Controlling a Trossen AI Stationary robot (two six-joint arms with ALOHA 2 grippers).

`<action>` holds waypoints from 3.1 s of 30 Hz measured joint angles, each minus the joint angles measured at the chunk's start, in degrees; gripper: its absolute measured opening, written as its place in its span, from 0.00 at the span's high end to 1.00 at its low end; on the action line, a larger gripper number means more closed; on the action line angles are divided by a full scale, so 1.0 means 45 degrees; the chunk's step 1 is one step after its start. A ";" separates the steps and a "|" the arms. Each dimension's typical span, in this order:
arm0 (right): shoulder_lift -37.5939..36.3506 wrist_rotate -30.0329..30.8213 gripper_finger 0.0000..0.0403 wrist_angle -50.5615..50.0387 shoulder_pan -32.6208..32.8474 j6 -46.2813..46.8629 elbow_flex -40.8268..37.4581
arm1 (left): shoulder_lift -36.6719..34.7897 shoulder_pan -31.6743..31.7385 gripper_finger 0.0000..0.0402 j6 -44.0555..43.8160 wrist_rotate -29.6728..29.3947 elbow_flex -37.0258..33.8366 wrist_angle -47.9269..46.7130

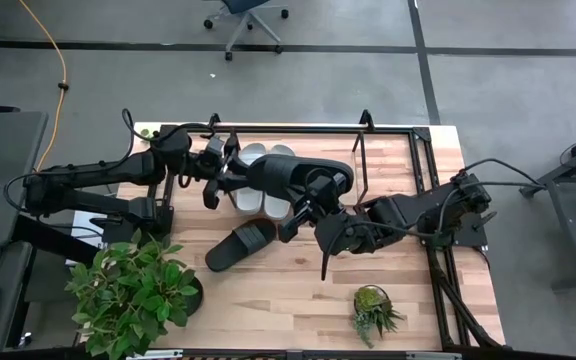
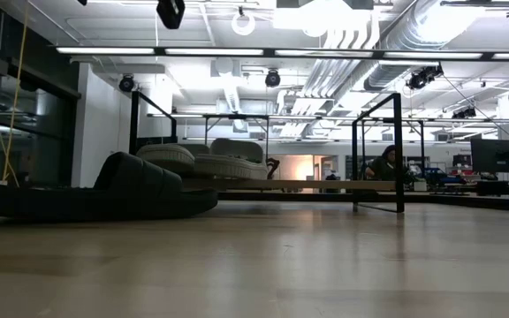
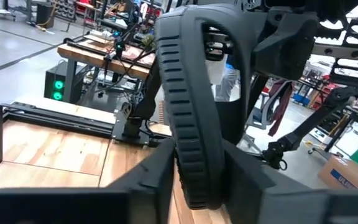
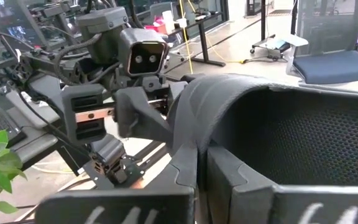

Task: Pick and place slides into the shelf
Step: Put the bottom black slide on the shelf

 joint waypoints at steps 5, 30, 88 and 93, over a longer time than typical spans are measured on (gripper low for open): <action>0.0000 -0.0006 1.00 0.0005 0.0000 -0.0003 0.0000 | 0.0005 0.0006 0.93 -0.0007 -0.0151 0.0000 0.0040; -0.2021 0.5163 0.66 -0.0768 0.3194 0.0436 0.0005 | 0.0000 -0.0009 0.91 0.0047 -0.0705 -0.0005 0.0151; -0.2613 -0.9504 0.66 -0.9393 -0.0414 0.4816 0.1661 | 0.0000 -0.0009 0.91 0.0532 0.0906 -0.0005 -0.2650; -0.2609 -0.9384 0.66 -0.9783 0.0102 0.5404 0.1661 | 0.0000 -0.0009 0.91 0.0528 0.0720 -0.0005 -0.2611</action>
